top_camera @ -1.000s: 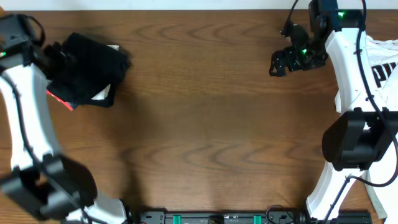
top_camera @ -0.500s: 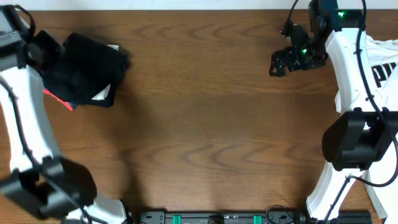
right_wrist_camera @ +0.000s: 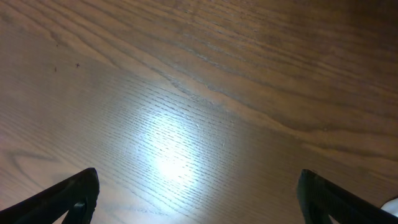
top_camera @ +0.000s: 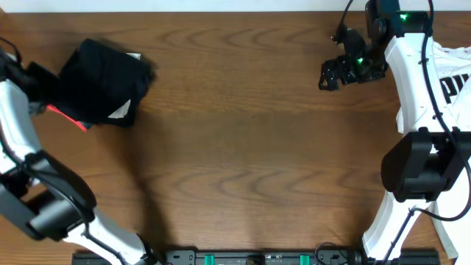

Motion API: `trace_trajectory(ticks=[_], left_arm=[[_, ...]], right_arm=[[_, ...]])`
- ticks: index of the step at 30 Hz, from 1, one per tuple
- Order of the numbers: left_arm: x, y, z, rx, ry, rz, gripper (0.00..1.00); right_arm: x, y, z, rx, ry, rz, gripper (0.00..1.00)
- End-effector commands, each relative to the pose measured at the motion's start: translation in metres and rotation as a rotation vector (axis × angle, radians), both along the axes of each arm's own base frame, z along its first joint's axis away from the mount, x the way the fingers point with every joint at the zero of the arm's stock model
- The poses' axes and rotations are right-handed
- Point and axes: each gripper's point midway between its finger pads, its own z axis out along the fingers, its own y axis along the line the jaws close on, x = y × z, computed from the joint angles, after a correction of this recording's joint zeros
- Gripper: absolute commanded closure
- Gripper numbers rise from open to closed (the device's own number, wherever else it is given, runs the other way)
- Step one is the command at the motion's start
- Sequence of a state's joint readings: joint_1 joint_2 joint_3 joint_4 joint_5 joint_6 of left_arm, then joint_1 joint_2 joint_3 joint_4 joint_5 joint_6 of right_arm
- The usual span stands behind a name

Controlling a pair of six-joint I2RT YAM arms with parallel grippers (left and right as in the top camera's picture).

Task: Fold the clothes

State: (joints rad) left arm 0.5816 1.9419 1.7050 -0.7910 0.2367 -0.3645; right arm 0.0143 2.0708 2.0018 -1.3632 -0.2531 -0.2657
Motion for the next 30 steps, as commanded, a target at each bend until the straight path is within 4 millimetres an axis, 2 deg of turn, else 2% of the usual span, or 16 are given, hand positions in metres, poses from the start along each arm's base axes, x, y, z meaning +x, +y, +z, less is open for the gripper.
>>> trace_trajectory(ticks=[1,4,7,10,14,17,19,23,30], left_arm=[[-0.002,-0.003,-0.047,-0.067,0.077,-0.002,0.94],[-0.006,0.009,-0.053,-0.040,0.096,0.026,0.94],[-0.006,0.013,-0.044,-0.031,0.073,0.035,0.94],[-0.001,0.011,-0.025,-0.024,0.017,0.022,0.94],[0.012,-0.005,0.018,-0.034,-0.117,-0.032,0.94],[0.009,-0.017,0.045,-0.059,-0.171,-0.028,0.94],[0.000,-0.033,0.053,-0.141,-0.171,-0.017,0.94],[-0.006,-0.071,0.051,-0.313,-0.173,-0.130,0.94],[-0.031,-0.092,0.017,-0.402,-0.056,-0.181,0.94]], right_arm=[[0.001,-0.001,0.000,-0.002,-0.003,-0.004,0.01],[0.001,-0.001,0.000,-0.002,-0.003,-0.005,0.01],[0.001,0.000,0.000,-0.002,-0.003,-0.003,0.01],[0.001,-0.001,0.000,-0.002,-0.003,-0.004,0.01],[0.001,-0.001,0.000,-0.002,-0.003,-0.004,0.01],[0.001,0.000,0.000,-0.002,-0.003,-0.003,0.01],[0.001,0.000,0.000,-0.002,-0.003,-0.003,0.01],[0.001,0.000,0.000,-0.002,-0.003,-0.003,0.01],[0.001,0.000,0.000,-0.002,-0.003,-0.003,0.01]])
